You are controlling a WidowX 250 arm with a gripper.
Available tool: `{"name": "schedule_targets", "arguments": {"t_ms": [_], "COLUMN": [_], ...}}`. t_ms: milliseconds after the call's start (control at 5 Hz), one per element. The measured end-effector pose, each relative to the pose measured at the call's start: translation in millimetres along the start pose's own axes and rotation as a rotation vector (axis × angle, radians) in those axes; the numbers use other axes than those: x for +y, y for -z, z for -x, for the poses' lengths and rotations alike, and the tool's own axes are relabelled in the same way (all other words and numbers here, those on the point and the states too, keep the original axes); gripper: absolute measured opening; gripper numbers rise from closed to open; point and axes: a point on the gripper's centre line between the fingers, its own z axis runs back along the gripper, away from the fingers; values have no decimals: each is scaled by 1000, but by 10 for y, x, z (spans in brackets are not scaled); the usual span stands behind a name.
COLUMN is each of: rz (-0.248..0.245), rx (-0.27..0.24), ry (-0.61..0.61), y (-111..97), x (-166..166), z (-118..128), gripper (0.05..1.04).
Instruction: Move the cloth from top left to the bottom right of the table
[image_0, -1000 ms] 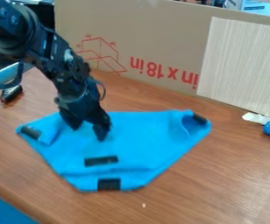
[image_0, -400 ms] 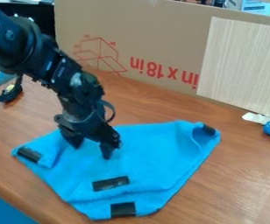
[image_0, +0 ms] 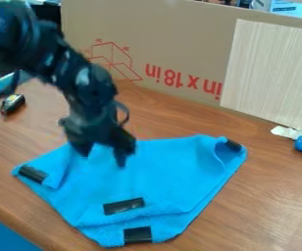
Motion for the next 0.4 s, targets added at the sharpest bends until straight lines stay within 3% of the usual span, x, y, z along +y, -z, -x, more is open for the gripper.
{"name": "schedule_targets", "arguments": {"t_ms": [200,400], "rz": [31,62], "rx": [-48,-64], "ry": [-9,-27], "y": [-258,-681], "x": [-17,85], "z": [-250,-537], "gripper": [999,999]}}
